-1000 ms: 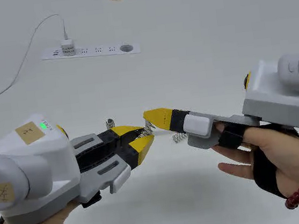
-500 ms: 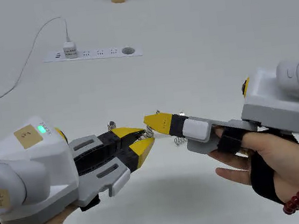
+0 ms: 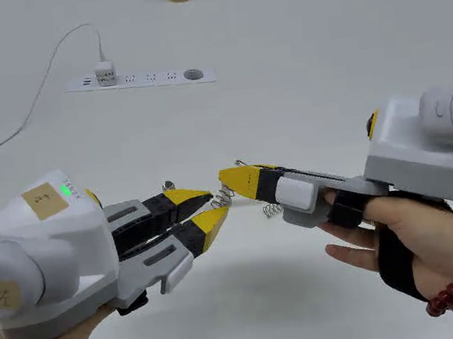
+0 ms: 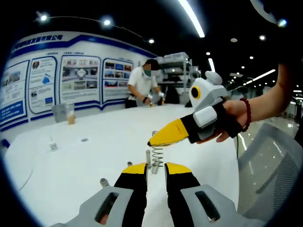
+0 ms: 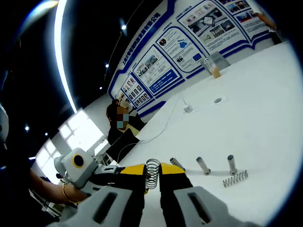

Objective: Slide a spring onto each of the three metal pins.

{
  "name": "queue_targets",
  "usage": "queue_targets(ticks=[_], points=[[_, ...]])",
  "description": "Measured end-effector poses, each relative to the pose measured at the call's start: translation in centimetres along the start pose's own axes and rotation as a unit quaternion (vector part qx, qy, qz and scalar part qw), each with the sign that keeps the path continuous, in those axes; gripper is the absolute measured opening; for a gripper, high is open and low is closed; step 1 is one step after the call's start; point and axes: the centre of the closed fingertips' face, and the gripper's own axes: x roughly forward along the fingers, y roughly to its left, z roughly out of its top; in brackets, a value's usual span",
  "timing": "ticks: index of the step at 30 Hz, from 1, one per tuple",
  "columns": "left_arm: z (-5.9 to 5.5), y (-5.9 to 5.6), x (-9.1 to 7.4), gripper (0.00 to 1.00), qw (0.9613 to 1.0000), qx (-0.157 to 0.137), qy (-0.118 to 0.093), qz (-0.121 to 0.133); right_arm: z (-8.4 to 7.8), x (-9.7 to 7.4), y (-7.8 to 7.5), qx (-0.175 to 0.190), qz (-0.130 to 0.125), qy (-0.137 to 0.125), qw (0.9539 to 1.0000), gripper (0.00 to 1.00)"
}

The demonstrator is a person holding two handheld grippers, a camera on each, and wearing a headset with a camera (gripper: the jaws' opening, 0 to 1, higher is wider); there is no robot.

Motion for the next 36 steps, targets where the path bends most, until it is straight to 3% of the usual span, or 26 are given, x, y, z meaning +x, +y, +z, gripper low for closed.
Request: queue_targets(ticks=[6,12,20,30,36], points=[[-1.3,0.0,-0.3,0.23,0.9996,0.003,0.027,0.000,0.7,-0.2,-0.7,-0.048,-0.020,-0.008,0.9986,0.12],[-2.5,-0.4,-0.5,0.30,0.9989,0.001,0.045,-0.007,1.1,0.2,-1.2,-0.086,-0.029,0.002,0.9959,0.12],[-3.4,-0.1,-1.0,0.39,0.9983,-0.010,0.057,0.004,1.4,1.1,-2.7,-0.152,-0.057,0.010,0.9866,0.12],[-3.9,0.4,-1.3,0.51,0.9977,-0.013,0.064,0.019,1.9,2.5,-4.4,-0.174,-0.081,0.000,0.9813,0.12],[-4.3,0.4,-1.2,0.57,0.9973,-0.016,0.068,0.023,2.5,3.2,-5.5,-0.168,-0.087,-0.012,0.9819,0.12]])
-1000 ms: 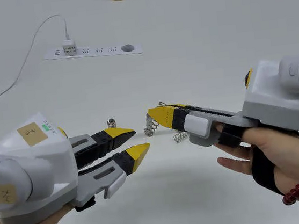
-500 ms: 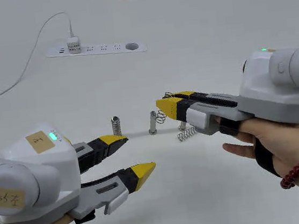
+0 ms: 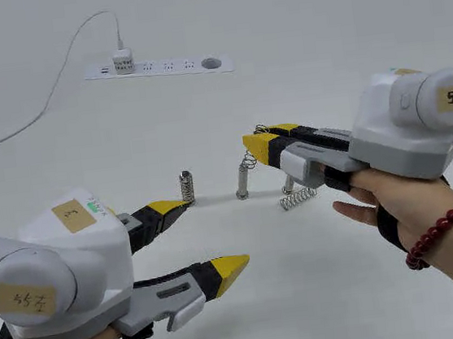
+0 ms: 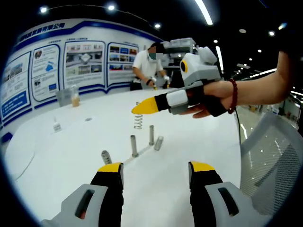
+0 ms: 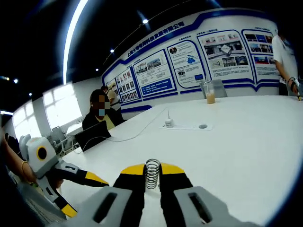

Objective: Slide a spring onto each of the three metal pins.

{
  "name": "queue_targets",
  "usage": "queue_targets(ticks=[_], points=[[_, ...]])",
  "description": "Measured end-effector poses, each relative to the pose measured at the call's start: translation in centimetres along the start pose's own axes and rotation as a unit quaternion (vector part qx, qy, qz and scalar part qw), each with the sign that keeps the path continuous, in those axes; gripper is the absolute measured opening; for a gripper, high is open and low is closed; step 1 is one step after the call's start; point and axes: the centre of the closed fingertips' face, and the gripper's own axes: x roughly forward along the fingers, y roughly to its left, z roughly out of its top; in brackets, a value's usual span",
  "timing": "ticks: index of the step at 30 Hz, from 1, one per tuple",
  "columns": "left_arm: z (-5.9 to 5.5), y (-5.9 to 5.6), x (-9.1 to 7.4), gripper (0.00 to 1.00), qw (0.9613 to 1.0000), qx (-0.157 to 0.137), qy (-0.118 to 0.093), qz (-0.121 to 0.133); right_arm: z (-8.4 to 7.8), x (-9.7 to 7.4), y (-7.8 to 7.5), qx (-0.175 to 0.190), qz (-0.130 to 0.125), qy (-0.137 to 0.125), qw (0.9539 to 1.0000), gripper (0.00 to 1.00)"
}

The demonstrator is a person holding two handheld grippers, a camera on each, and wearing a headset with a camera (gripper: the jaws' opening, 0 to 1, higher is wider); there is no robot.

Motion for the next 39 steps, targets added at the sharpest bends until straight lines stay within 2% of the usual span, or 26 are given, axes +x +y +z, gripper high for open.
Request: queue_targets(ticks=[3,9,26,39], points=[[0.2,0.1,0.1,0.57,0.9999,0.010,-0.008,0.002,-0.3,0.4,-0.4,-0.005,-0.007,0.004,1.0000,0.12],[0.2,0.1,0.2,0.61,0.9999,0.012,-0.004,0.000,-1.0,1.0,-0.9,-0.016,-0.013,0.012,0.9997,0.12],[-0.7,0.3,0.3,0.69,0.9999,-0.007,0.015,0.000,-1.9,1.8,-0.7,-0.046,-0.018,0.025,0.9985,0.12],[-1.1,0.5,0.2,0.69,0.9997,-0.011,0.022,0.002,-3.1,2.3,-0.6,-0.096,-0.019,0.049,0.9940,0.12]])
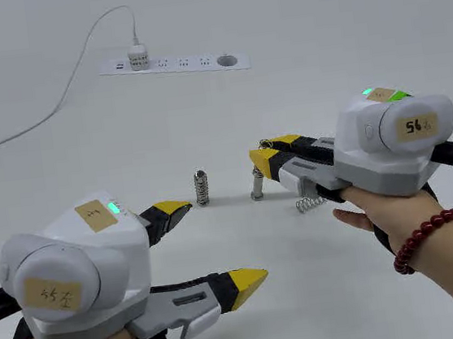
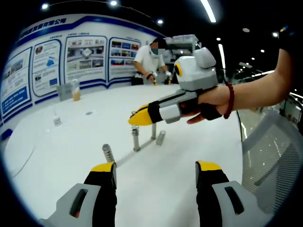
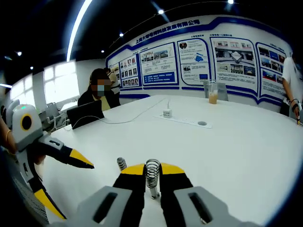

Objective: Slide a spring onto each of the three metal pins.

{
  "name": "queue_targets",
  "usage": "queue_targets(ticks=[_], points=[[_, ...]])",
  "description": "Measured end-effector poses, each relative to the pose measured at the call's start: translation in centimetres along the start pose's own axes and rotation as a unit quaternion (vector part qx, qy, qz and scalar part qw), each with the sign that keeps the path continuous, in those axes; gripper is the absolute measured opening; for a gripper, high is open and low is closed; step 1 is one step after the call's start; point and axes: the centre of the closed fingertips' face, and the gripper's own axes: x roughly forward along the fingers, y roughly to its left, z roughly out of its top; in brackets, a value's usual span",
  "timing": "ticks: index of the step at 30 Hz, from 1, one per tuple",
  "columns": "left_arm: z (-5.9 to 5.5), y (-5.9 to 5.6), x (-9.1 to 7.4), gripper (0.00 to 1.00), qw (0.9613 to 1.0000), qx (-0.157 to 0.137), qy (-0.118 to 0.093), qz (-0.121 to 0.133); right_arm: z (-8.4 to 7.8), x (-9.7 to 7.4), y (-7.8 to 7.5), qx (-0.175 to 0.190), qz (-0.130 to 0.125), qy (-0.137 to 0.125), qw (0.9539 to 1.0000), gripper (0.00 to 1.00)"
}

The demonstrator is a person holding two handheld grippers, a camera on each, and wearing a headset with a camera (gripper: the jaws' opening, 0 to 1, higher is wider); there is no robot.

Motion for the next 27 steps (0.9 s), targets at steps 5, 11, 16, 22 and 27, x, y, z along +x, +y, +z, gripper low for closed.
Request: queue_targets(ticks=[5,11,16,22,27], points=[[-0.1,0.0,0.0,0.69,1.0000,-0.001,0.001,0.000,-0.6,0.3,0.1,-0.008,-0.001,0.009,0.9999,0.12],[-0.2,0.1,-0.1,0.69,1.0000,-0.003,0.001,0.003,-1.0,0.6,0.1,-0.012,-0.003,0.016,0.9998,0.12],[-0.3,0.3,-0.3,0.69,1.0000,-0.004,0.003,0.006,-1.5,0.8,0.1,-0.019,-0.003,0.023,0.9995,0.12],[-0.3,0.4,-0.3,0.70,1.0000,-0.005,0.002,0.007,-2.0,1.0,0.1,-0.025,-0.004,0.032,0.9992,0.12],[-0.3,0.4,-0.3,0.70,1.0000,-0.004,0.002,0.008,-2.7,1.2,0.1,-0.025,-0.004,0.040,0.9989,0.12]])
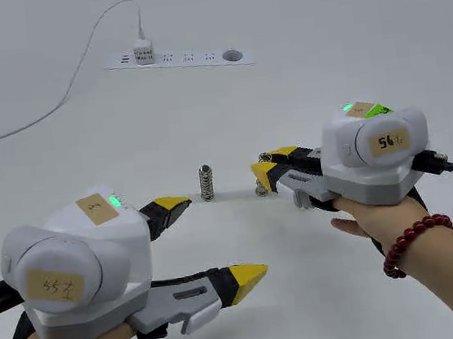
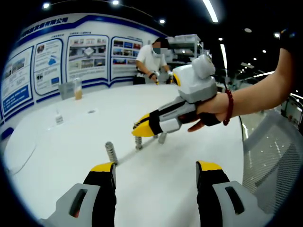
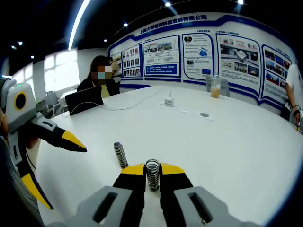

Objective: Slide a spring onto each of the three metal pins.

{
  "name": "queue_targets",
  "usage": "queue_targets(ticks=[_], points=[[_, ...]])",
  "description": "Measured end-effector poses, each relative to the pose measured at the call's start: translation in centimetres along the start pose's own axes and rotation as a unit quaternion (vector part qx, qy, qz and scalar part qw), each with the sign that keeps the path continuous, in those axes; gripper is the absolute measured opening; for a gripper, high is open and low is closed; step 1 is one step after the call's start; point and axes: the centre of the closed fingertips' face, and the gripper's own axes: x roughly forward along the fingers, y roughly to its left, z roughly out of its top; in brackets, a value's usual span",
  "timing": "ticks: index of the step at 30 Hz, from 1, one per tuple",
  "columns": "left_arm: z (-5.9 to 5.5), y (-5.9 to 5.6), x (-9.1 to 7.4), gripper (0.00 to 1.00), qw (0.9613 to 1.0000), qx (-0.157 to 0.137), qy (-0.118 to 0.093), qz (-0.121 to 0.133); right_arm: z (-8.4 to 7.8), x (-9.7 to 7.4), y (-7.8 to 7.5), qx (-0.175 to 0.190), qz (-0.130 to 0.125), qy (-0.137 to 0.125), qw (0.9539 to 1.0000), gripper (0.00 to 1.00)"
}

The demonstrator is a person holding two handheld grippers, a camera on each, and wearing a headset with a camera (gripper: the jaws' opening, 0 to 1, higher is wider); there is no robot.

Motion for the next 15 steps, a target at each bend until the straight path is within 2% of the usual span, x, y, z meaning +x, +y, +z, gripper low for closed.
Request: queue_targets(ticks=[15], points=[[0.3,0.1,0.0,0.70,1.0000,-0.004,-0.004,0.005,-1.4,0.4,0.1,0.006,0.000,0.023,0.9997,0.12]])
